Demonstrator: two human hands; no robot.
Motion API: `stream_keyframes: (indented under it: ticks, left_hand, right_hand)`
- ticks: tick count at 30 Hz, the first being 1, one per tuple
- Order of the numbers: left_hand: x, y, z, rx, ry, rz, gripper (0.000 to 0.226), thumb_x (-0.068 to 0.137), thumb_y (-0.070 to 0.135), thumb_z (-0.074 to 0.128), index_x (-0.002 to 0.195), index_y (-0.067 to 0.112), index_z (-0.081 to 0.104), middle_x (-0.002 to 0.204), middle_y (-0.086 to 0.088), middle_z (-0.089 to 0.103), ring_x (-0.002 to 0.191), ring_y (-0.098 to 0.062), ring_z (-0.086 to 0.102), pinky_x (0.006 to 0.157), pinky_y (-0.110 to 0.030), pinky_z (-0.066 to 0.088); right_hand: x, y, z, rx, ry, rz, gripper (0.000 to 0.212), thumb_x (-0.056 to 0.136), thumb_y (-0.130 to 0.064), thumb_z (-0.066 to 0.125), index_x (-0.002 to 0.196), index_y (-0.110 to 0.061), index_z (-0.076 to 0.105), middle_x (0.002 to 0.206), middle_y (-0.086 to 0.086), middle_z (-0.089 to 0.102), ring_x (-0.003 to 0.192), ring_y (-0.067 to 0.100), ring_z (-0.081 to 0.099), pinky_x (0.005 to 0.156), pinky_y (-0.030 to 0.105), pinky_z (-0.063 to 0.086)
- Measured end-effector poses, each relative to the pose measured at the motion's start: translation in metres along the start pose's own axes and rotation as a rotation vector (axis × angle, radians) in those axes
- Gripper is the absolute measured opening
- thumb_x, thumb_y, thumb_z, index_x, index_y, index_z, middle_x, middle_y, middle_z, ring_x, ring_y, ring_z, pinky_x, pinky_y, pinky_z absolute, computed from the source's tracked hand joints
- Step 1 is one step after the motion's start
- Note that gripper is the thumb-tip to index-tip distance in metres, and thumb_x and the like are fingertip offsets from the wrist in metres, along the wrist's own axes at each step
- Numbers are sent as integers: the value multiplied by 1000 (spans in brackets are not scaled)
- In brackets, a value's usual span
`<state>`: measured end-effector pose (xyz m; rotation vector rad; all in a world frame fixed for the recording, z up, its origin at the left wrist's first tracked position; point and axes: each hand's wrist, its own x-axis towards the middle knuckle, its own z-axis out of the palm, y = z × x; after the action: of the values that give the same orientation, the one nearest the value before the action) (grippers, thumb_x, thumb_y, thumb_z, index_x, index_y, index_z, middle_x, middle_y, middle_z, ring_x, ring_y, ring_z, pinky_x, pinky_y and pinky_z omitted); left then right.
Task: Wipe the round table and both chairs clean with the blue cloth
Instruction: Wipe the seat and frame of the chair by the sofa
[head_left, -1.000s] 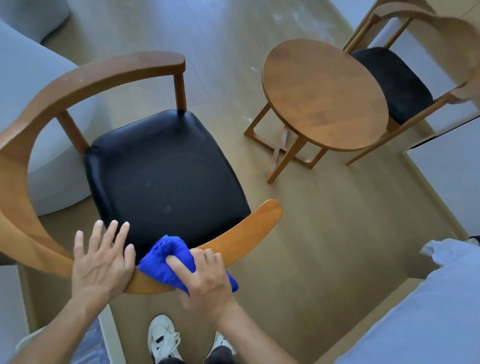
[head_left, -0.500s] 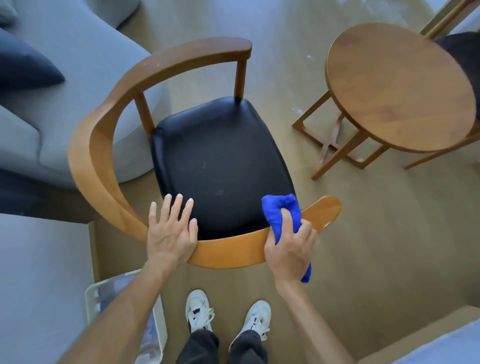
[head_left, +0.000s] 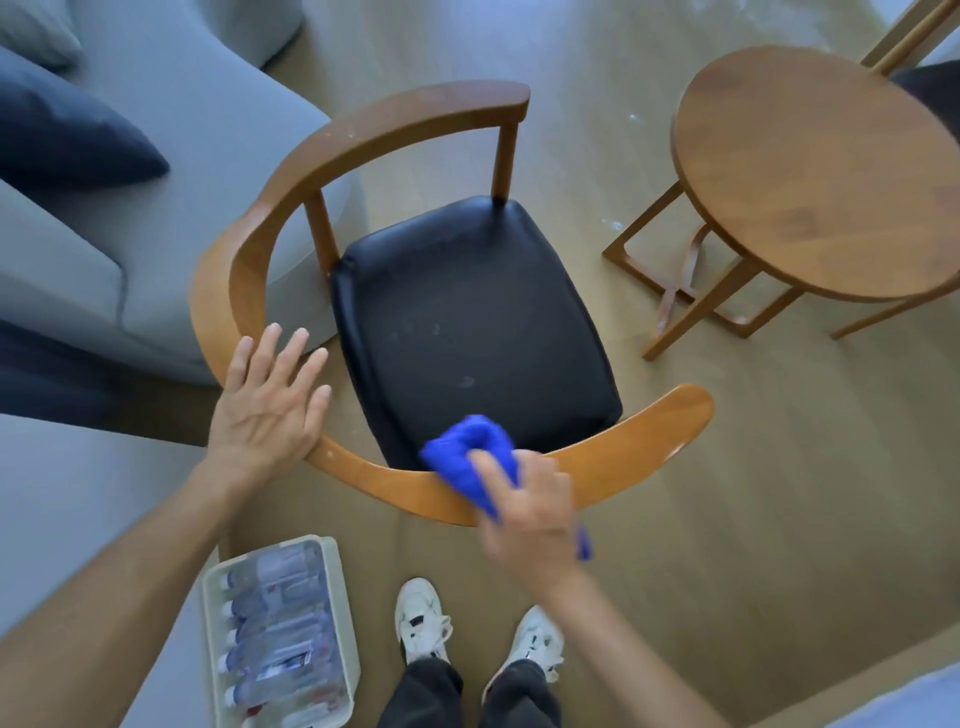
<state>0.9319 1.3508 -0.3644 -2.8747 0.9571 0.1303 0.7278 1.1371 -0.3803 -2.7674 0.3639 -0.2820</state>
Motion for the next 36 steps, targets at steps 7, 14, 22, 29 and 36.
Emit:
stream_keyframes:
  ticks: [7,14,22,29,36]
  left_hand:
    - [5,-15,2,106,-28,65,58,98,40,21,137,11,52,149,-15,41,143,-37,26,118,-53,10]
    - [-1,-23,5,-14,18,63,55,98,39,24,139,13,50,150,-10,41,142,-30,32,118,-51,13]
    - [2,-35,6,-213,143,13,54,97,32,27,137,6,52,147,-11,44,138,-27,39,117,-44,15]
    - [1,-27,8,-141,86,50,59,95,38,27,135,3,53,144,-16,47,136,-34,39,118,-50,14]
    - [6,-19,6,-144,45,56,61,94,42,27,130,4,58,140,-16,51,134,-36,42,117,-51,13]
  right_hand:
    - [31,112,-35,-187,191,518,44,85,-30,51,120,-6,59,96,28,50,84,43,49,74,50,43]
    - [8,-80,48,-166,93,263,43,75,-27,69,116,-17,61,96,14,53,75,29,45,63,38,35]
    - [78,-185,72,-23,-121,312,40,79,-44,51,114,-26,59,88,4,55,69,22,47,59,34,41]
    - [24,-32,29,-96,-31,-133,37,80,-30,60,116,-21,62,87,6,53,70,26,44,60,34,39]
    - [42,119,-29,-297,135,269,38,86,-32,53,114,-8,64,88,17,53,75,35,51,66,43,45]
